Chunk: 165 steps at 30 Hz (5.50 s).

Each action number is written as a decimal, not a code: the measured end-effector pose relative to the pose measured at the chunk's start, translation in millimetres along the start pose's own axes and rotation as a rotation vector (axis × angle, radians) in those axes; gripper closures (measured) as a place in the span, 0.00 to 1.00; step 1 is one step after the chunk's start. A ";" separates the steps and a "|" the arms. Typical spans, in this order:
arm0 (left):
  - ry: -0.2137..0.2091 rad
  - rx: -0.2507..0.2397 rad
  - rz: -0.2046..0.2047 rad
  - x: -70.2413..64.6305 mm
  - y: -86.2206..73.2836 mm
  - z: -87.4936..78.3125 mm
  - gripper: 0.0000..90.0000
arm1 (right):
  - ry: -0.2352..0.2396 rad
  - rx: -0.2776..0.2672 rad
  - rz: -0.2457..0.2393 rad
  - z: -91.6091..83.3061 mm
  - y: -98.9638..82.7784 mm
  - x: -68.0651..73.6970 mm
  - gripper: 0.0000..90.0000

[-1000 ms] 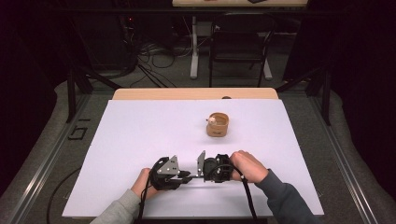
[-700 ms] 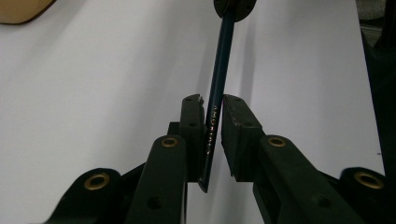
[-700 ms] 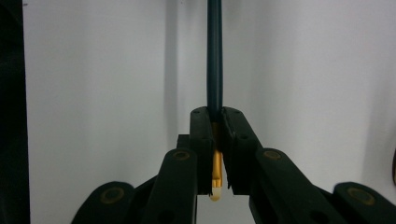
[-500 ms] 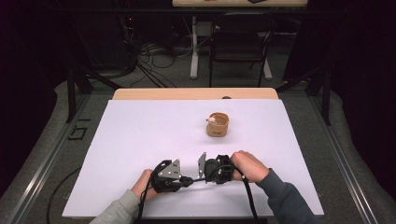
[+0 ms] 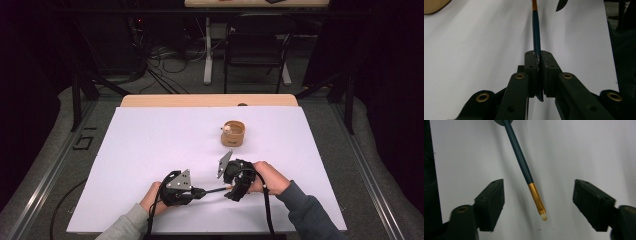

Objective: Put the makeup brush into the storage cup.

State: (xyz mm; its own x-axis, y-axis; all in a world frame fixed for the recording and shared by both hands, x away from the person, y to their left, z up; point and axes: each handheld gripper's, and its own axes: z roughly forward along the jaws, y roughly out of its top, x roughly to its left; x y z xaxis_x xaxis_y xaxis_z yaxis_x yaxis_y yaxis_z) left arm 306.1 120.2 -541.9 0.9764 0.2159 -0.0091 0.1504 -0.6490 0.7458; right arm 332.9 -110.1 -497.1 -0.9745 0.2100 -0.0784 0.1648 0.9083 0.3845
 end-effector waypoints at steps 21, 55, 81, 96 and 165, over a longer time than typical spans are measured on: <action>0.067 -0.139 -0.104 7.9 -5.7 -16.3 0.94 | -0.042 -0.234 0.273 -15.6 -46.4 -9.2 0.03; 0.249 -0.268 -0.235 7.3 -6.2 -22.9 0.94 | -0.008 -0.457 0.451 -7.7 -49.0 13.6 0.00; 0.323 -0.254 -0.278 2.4 0.6 -5.3 0.94 | -0.019 -0.574 0.588 3.6 -37.1 -4.2 0.03; 0.316 -0.244 -0.266 -0.2 5.3 3.1 0.94 | -0.001 -0.627 0.677 10.7 -30.8 -16.6 0.19; 0.386 -0.185 -0.308 12.1 -3.5 0.3 0.11 | -0.230 -0.739 0.535 -32.8 -31.0 -5.7 0.92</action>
State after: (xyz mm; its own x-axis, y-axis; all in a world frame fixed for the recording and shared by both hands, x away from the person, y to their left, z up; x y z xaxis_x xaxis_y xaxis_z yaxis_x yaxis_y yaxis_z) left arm 317.5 124.8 -544.8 0.7579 0.6518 -0.0268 0.3577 -0.3808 0.8527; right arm 328.4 -151.4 -478.4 -0.7303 0.6710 0.1281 0.3667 0.2269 0.9023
